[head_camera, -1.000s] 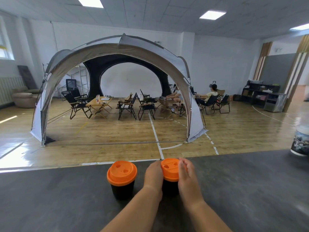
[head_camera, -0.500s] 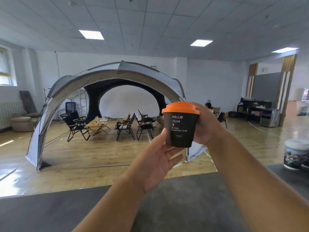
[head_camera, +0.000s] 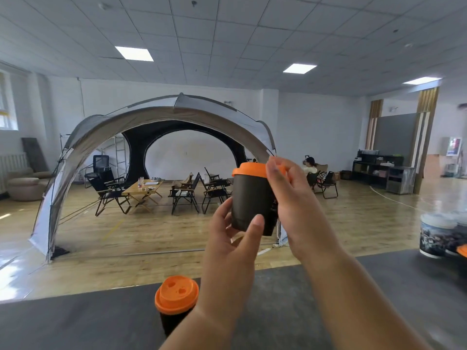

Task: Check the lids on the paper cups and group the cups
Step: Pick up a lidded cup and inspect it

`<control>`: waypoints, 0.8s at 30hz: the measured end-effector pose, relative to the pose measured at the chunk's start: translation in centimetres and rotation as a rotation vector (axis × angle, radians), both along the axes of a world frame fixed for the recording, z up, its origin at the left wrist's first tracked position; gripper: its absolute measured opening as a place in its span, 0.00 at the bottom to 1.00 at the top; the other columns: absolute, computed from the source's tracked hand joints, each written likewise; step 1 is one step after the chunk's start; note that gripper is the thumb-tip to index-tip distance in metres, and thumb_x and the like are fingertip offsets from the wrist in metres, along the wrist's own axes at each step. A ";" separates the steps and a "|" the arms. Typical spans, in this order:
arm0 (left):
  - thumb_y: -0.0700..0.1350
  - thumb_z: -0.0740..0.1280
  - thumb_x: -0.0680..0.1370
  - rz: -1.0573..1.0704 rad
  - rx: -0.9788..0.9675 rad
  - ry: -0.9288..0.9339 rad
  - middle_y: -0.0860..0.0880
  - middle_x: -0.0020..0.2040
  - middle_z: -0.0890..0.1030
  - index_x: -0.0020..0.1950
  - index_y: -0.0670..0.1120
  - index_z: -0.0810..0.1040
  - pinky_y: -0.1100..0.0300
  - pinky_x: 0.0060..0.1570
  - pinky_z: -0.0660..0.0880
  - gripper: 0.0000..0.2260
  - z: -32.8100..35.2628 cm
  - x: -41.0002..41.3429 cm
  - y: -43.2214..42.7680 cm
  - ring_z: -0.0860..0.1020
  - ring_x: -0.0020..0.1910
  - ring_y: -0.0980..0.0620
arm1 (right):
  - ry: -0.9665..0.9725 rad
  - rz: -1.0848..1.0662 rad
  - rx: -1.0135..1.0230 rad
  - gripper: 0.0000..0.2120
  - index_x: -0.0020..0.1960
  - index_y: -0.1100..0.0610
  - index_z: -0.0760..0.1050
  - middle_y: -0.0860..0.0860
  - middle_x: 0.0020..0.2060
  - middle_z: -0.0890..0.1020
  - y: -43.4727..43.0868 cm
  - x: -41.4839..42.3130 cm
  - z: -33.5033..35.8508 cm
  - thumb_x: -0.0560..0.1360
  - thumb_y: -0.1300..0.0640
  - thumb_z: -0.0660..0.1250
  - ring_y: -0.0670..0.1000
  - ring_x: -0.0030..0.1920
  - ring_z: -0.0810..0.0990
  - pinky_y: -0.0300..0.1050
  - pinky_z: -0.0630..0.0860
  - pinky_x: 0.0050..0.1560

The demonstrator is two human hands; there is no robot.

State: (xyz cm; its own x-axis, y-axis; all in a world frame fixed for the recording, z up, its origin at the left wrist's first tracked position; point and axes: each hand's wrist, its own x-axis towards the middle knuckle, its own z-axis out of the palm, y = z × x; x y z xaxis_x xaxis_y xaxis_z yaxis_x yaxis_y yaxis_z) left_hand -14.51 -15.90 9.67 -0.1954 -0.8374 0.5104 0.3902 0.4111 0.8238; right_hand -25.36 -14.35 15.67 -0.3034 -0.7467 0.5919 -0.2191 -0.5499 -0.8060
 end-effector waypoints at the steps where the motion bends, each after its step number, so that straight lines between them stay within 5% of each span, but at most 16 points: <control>1: 0.61 0.71 0.70 0.016 -0.009 0.001 0.55 0.54 0.81 0.65 0.58 0.71 0.63 0.50 0.74 0.25 0.0 -0.1 0.4 0.80 0.53 0.59 | 0.005 -0.022 -0.019 0.24 0.59 0.43 0.73 0.48 0.53 0.79 0.0 0.0 0.0 0.71 0.30 0.61 0.48 0.52 0.81 0.45 0.80 0.46; 4: 0.60 0.70 0.71 -0.123 0.140 0.163 0.52 0.51 0.83 0.62 0.54 0.75 0.57 0.50 0.75 0.22 0.8 0.0 0.8 0.81 0.51 0.55 | -0.052 0.014 -0.044 0.23 0.56 0.49 0.76 0.52 0.50 0.81 -0.1 -0.7 0.9 0.71 0.33 0.63 0.47 0.49 0.82 0.46 0.80 0.48; 7: 0.59 0.65 0.69 -0.442 0.416 0.299 0.43 0.50 0.83 0.54 0.48 0.82 0.51 0.51 0.78 0.21 1.4 0.4 0.9 0.81 0.49 0.48 | -0.232 0.288 -0.001 0.31 0.63 0.55 0.77 0.61 0.59 0.80 -1.1 -2.1 1.0 0.70 0.33 0.66 0.58 0.60 0.80 0.61 0.75 0.63; 11: 0.61 0.63 0.72 -0.703 0.526 0.355 0.37 0.58 0.81 0.61 0.44 0.80 0.49 0.55 0.78 0.26 1.4 0.6 2.5 0.81 0.57 0.43 | -0.440 0.707 0.283 0.39 0.64 0.62 0.77 0.62 0.59 0.79 -1.4 -2.5 1.1 0.68 0.31 0.65 0.58 0.54 0.81 0.53 0.77 0.58; 14: 0.54 0.64 0.72 -0.739 0.500 0.445 0.35 0.55 0.82 0.50 0.43 0.86 0.50 0.52 0.79 0.18 1.5 0.3 3.5 0.83 0.52 0.42 | -0.457 0.835 0.300 0.38 0.63 0.61 0.78 0.59 0.58 0.80 -1.7 -2.3 0.6 0.72 0.30 0.57 0.55 0.61 0.76 0.49 0.67 0.67; 17: 0.48 0.66 0.70 -0.691 0.488 0.492 0.34 0.52 0.82 0.41 0.41 0.87 0.49 0.50 0.79 0.13 1.6 0.3 3.8 0.83 0.49 0.42 | -0.462 0.806 0.277 0.37 0.68 0.61 0.73 0.59 0.65 0.75 -1.9 -2.0 0.5 0.73 0.32 0.60 0.57 0.66 0.69 0.51 0.60 0.71; 19: 0.47 0.66 0.69 -0.643 0.465 0.499 0.32 0.51 0.82 0.41 0.40 0.86 0.49 0.49 0.80 0.13 1.8 0.6 4.0 0.84 0.47 0.42 | -0.502 0.784 0.242 0.39 0.74 0.62 0.65 0.60 0.68 0.70 -1.7 -2.0 0.8 0.74 0.35 0.62 0.60 0.65 0.70 0.55 0.68 0.67; 21: 0.46 0.66 0.68 -0.559 0.411 0.474 0.32 0.50 0.82 0.46 0.39 0.84 0.53 0.46 0.81 0.14 1.8 1.0 4.1 0.85 0.46 0.42 | -0.496 0.664 0.135 0.33 0.71 0.60 0.69 0.60 0.62 0.77 -0.9 -1.7 1.1 0.77 0.38 0.59 0.60 0.60 0.78 0.56 0.77 0.58; 24: 0.46 0.68 0.65 -0.329 0.267 0.395 0.36 0.47 0.84 0.51 0.41 0.80 0.57 0.42 0.83 0.17 1.6 1.8 3.5 0.85 0.43 0.45 | -0.332 0.437 -0.088 0.28 0.67 0.55 0.74 0.60 0.63 0.78 1.3 -0.9 1.5 0.74 0.38 0.60 0.62 0.65 0.76 0.64 0.71 0.66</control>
State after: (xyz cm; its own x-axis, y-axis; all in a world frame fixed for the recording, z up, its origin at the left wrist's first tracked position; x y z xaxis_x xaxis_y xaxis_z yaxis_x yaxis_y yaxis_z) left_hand -12.69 -12.39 11.31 -0.3049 -0.8747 0.3767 0.7614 0.0137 0.6481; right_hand -26.29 -13.05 17.13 -0.1574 -0.7968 0.5834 0.3023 -0.6013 -0.7397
